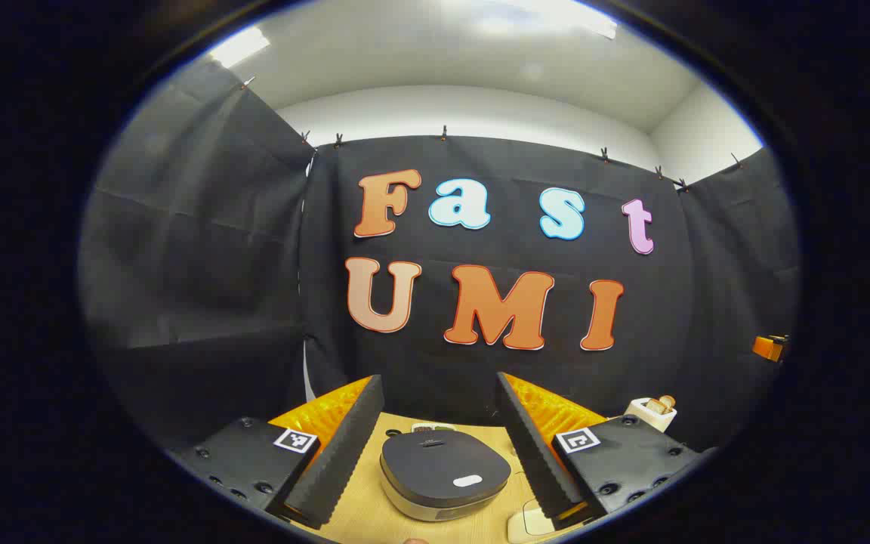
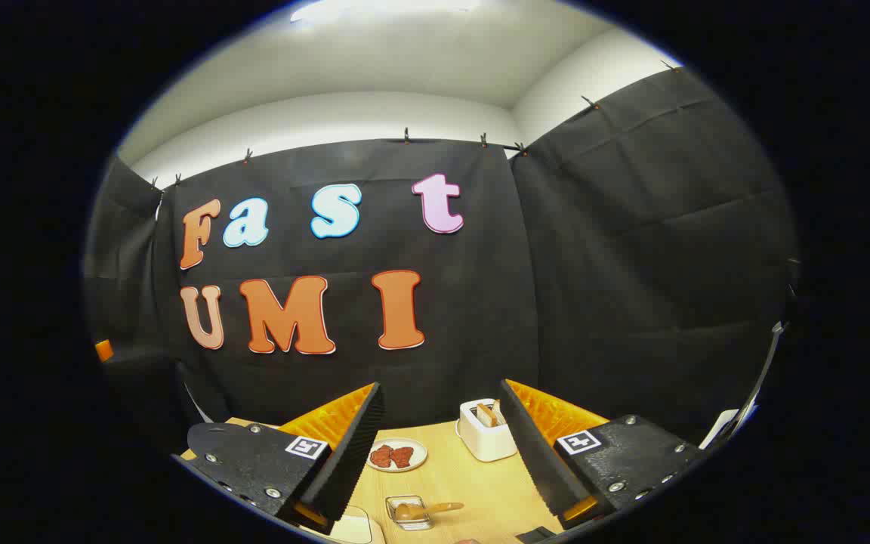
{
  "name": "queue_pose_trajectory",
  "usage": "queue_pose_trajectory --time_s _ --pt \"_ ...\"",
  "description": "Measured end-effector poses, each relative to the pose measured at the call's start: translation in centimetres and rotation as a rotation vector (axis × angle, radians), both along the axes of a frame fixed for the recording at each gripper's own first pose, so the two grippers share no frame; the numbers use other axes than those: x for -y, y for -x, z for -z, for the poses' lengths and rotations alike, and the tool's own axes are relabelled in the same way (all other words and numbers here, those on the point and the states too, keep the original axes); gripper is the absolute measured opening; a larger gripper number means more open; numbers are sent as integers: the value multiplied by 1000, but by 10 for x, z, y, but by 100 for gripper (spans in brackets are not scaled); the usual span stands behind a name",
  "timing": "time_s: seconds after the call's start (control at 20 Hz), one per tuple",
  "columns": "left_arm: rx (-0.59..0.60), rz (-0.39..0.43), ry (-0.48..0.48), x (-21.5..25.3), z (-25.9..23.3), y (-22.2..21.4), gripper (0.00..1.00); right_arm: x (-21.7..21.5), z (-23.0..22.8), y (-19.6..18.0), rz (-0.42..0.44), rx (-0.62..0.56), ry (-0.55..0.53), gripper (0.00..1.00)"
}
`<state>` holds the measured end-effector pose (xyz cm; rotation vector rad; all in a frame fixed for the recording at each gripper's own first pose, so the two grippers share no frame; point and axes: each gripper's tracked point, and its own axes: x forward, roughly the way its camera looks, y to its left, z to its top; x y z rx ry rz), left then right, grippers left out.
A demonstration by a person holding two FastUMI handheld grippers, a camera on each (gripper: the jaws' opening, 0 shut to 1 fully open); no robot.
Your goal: Close the left gripper, press the button to open the rice cooker; take a wooden spoon from the chopstick holder with the right hand, scoop a spoonful of rice and pour it into the rice cooker, then put the wooden spoon back into the chopstick holder.
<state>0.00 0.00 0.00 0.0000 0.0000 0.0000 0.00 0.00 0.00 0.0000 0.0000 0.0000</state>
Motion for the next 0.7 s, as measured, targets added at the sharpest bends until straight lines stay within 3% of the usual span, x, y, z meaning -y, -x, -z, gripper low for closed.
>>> queue_pose_trajectory --time_s 0.3,0.7 --pt "-2 28 3 14 -3 -10 100 24 -1 9 60 -12 22 95" --pt "-11 16 -32 5 1 -15 100 21 1 6 64 -26 35 95"
